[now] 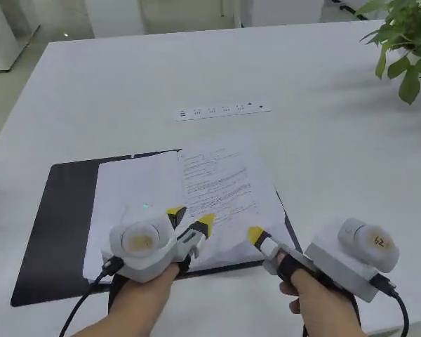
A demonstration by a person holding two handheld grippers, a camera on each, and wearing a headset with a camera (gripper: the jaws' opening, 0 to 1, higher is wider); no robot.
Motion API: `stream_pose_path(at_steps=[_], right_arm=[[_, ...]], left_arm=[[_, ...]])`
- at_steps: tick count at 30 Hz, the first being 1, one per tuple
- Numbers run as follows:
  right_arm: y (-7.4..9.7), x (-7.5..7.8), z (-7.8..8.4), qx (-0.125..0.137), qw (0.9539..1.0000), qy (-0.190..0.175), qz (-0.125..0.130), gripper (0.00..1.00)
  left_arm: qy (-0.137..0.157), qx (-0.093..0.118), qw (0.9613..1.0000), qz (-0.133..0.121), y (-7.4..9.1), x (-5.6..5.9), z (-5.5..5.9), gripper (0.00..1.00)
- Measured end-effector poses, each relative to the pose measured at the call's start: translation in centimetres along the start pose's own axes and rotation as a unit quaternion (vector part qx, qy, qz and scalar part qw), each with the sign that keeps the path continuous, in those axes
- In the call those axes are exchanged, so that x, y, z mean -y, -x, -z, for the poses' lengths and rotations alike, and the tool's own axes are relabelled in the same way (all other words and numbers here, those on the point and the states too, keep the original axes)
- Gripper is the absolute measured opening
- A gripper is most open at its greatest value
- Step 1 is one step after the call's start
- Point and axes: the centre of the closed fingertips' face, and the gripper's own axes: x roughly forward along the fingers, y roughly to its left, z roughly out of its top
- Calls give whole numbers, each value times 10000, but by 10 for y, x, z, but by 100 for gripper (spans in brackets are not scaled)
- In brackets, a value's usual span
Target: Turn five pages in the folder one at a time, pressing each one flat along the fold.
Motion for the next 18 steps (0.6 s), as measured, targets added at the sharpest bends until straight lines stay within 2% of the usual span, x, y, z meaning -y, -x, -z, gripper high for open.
stream_pose_path(at_steps=[1,4,8,11,12,16,18], right_arm=[[0,-4,-1,52,10000,40,-19,0],[0,-17,-2,135,9998,78,-96,0],[-1,-34,-1,178,9989,401,-148,0],[-1,-44,1,152,9959,871,-187,0],[-1,-46,1,161,9962,838,-162,0],[0,-56,3,165,9921,1231,-187,0],[0,-60,6,121,9880,1531,-183,0]], left_arm=[[14,39,10000,-60,8,-7,-3,30],[-8,111,9998,-146,22,-18,-7,30],[-1,206,9993,-297,44,-35,-11,31],[5,251,9989,-405,60,-46,-11,31],[9,251,9988,-432,63,-49,-11,31],[57,309,9980,-550,81,-62,-14,33],[60,333,9976,-603,87,-66,-16,33]])
